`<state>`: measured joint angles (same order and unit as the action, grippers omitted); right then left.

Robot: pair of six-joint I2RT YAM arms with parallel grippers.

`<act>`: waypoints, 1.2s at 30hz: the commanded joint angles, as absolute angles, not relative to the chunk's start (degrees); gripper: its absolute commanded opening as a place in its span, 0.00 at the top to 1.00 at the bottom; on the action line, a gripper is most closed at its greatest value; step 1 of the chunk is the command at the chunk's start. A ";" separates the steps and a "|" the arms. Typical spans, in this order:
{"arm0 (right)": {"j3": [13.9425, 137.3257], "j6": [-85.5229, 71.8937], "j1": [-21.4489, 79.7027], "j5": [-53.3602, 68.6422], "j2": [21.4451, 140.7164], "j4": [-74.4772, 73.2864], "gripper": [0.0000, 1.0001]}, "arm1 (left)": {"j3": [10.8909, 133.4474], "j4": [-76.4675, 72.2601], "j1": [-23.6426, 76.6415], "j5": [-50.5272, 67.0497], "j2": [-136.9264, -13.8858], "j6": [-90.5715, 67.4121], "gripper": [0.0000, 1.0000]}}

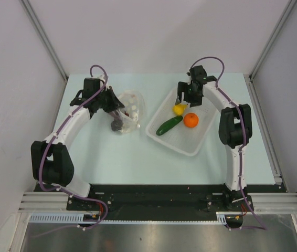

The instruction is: Open the zip-top bag and remove the fake food

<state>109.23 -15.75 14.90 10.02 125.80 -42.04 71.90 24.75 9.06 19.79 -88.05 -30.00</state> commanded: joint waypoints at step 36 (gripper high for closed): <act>126.21 -26.54 38.76 23.47 137.02 -22.50 0.59 | 75.67 23.56 8.88 22.67 -84.11 -31.46 1.00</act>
<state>121.60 -25.50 38.41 23.24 135.35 -24.75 73.76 25.41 9.02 20.25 -86.32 -30.24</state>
